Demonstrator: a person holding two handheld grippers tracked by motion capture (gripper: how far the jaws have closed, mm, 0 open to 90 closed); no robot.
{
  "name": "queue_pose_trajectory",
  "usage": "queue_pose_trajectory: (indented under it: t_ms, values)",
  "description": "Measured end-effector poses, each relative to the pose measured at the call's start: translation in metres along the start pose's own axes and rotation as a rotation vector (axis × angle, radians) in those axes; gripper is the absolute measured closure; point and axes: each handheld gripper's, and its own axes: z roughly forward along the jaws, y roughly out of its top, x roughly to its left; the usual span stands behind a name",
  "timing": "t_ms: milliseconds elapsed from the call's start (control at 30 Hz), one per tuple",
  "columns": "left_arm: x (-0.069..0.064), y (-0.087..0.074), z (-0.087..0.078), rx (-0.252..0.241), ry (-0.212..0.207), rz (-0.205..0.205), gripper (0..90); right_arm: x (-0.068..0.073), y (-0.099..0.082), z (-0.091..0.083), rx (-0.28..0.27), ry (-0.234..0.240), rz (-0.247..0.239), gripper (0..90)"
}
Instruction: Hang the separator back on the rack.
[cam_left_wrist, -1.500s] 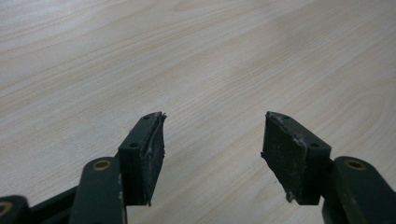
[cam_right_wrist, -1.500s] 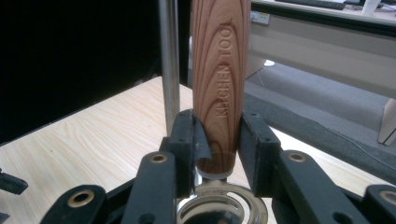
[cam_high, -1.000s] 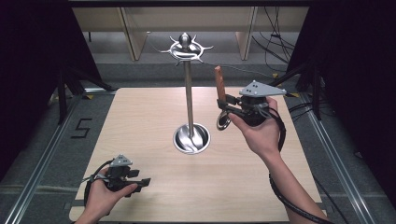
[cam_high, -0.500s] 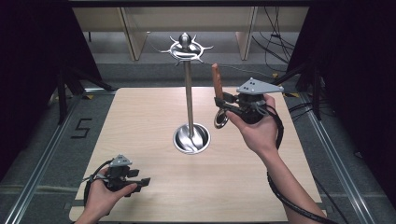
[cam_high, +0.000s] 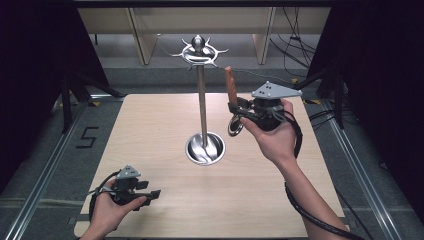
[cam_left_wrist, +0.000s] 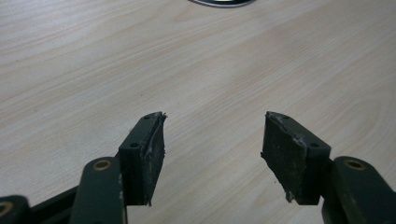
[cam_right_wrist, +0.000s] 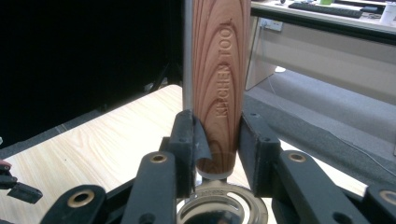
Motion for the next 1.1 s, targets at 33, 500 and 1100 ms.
queue_pose_trajectory:
  t_ms: [33, 500, 1100]
  values:
    - [0.000, 0.000, 0.000, -0.004, 0.003, 0.000, 38.3, -0.001, 0.001, -0.001, -0.003, -0.009, -0.009, 69.3]
    - [0.000, 0.000, 0.000, -0.002, 0.015, -0.002, 38.2, 0.005, 0.009, 0.001, -0.022, 0.013, -0.003, 69.3]
    - [0.000, 0.000, 0.000, -0.002, 0.015, -0.001, 38.3, 0.014, 0.022, 0.004, -0.029, 0.015, -0.031, 69.3]
